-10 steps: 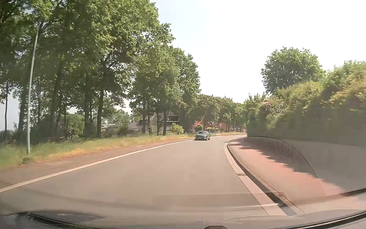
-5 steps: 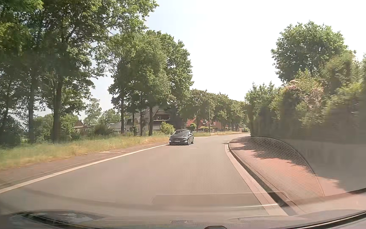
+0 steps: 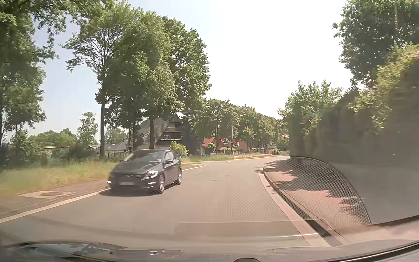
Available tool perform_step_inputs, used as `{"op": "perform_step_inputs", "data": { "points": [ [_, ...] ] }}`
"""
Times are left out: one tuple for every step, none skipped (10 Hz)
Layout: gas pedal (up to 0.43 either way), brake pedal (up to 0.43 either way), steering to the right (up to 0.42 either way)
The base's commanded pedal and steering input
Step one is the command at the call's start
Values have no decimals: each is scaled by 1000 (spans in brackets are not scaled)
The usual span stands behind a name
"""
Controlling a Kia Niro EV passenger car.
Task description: Follow the waypoints while adhering to traffic rules and regulations
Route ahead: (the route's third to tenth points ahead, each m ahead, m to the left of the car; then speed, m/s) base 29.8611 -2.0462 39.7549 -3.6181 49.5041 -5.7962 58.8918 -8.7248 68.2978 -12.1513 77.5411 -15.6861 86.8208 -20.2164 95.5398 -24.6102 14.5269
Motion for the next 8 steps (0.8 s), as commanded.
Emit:
{"op": "perform_step_inputs", "data": {
  "points": [
    [130, 0, 19],
    [130, 0, 19],
    [130, 0, 19],
    [138, 0, 19],
    [138, 0, 19],
    [138, 0, 20],
    [138, 0, 23],
    [138, 0, 24]
  ]
}}
